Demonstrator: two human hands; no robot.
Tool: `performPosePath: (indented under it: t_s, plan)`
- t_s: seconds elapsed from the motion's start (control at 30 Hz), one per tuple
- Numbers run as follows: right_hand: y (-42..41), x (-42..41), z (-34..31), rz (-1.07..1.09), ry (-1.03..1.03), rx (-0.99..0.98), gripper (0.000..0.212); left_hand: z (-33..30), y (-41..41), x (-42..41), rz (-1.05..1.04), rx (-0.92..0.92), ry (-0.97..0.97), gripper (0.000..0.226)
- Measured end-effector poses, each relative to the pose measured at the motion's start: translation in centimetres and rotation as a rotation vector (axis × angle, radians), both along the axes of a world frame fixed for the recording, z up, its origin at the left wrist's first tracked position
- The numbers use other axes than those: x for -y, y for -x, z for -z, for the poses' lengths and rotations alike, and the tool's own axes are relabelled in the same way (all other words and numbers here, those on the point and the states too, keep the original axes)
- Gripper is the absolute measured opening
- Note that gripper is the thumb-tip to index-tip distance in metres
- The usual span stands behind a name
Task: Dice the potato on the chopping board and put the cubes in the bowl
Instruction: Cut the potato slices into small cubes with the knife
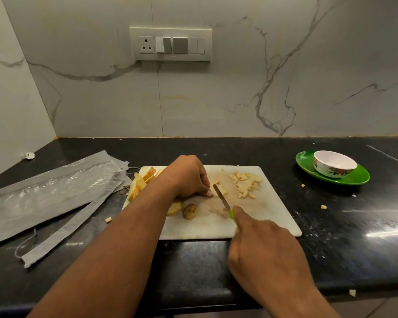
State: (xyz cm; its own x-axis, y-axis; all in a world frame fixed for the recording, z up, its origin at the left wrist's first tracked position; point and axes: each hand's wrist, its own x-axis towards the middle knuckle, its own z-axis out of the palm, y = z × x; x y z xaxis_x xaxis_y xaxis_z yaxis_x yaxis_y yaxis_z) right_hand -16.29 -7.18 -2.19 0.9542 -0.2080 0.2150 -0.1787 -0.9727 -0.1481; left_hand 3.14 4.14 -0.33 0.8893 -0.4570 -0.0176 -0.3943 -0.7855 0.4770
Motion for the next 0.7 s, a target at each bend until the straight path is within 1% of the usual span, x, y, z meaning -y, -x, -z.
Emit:
performPosePath:
  t_s: [0.07, 0.2, 0.33, 0.57, 0.7]
  plan:
    - [-1.7, 0.0, -0.1, 0.0, 0.0, 0.031, 0.06, -0.1, 0.1, -0.2, 0.006, -0.011, -0.005, 0.014]
    - [-4.4, -0.6, 0.1, -0.028, -0.059, 0.015, 0.055, -0.2, 0.0, -0.5, 0.019, -0.023, 0.017, 0.01]
    - [-5.1, -0.6, 1.1, -0.057, -0.084, 0.013, 0.059, 0.0, -0.3, -0.4, 0.009, -0.03, 0.017, 0.008]
    - [-1.9, -0.3, 1.4, -0.051, -0.011, -0.033, 0.063, 0.0, -0.4, -0.2, 0.001, -0.037, 0.01, 0.008]
    - [0.2, 0.4, 1.4, -0.02, -0.032, -0.063, 0.062, 0.0, -0.4, -0.2, 0.014, -0.021, 0.01, 0.009]
